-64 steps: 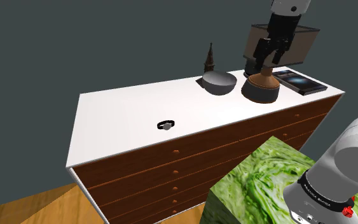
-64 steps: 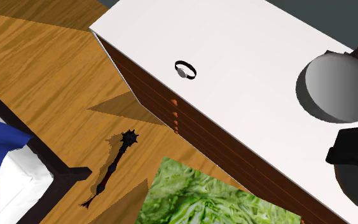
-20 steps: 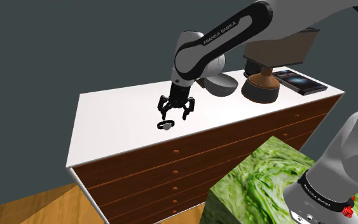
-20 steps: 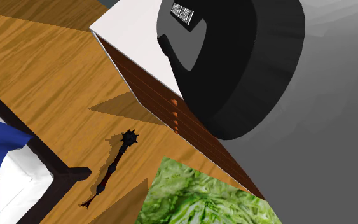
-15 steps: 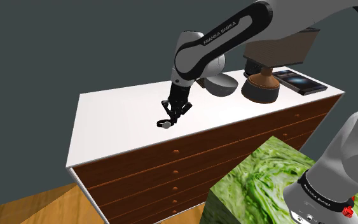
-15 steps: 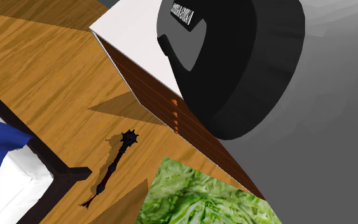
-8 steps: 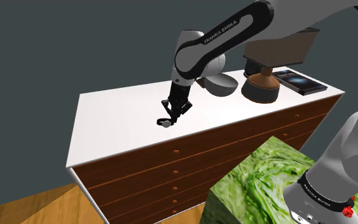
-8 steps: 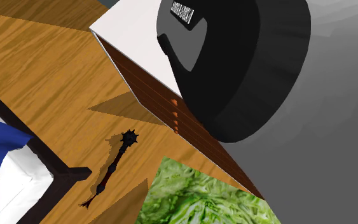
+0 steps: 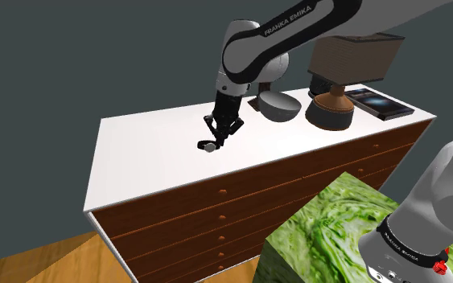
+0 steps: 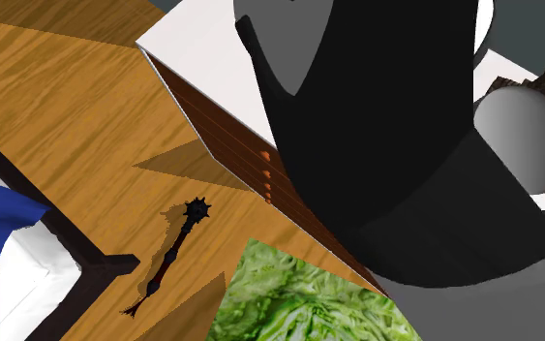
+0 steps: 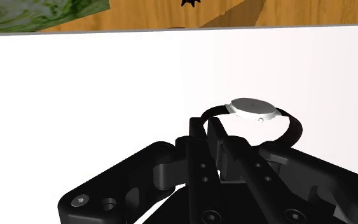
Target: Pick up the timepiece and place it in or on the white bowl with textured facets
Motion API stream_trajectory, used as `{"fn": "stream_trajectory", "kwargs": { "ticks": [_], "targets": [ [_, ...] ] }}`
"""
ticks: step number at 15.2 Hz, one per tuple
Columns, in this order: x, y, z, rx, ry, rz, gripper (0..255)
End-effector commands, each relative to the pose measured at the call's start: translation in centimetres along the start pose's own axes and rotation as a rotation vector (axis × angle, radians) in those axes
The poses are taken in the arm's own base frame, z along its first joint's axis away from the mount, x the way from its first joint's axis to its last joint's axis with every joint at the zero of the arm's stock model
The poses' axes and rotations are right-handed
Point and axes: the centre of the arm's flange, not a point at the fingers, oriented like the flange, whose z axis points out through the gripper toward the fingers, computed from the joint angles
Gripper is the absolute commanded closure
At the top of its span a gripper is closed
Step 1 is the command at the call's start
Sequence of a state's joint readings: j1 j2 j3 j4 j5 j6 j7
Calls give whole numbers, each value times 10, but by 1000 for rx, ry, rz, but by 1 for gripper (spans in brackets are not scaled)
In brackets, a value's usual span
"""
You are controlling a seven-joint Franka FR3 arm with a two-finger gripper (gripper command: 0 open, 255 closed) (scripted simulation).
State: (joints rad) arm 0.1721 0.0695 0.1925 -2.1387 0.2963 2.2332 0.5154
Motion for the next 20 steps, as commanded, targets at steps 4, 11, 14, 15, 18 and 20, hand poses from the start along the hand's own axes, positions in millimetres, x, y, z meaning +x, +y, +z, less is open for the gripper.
{"fn": "stream_trajectory", "kwargs": {
  "ticks": [4,11,14,15,18,20],
  "targets": [
    [-3,-5,-25,0,0,0,255],
    [-8,-13,-61,0,0,0,255],
    [-9,-17,-77,0,0,0,255],
    [-10,-18,-82,0,0,0,255],
    [-12,-21,-97,0,0,0,255],
    [-13,-24,-107,0,0,0,255]
  ]
}}
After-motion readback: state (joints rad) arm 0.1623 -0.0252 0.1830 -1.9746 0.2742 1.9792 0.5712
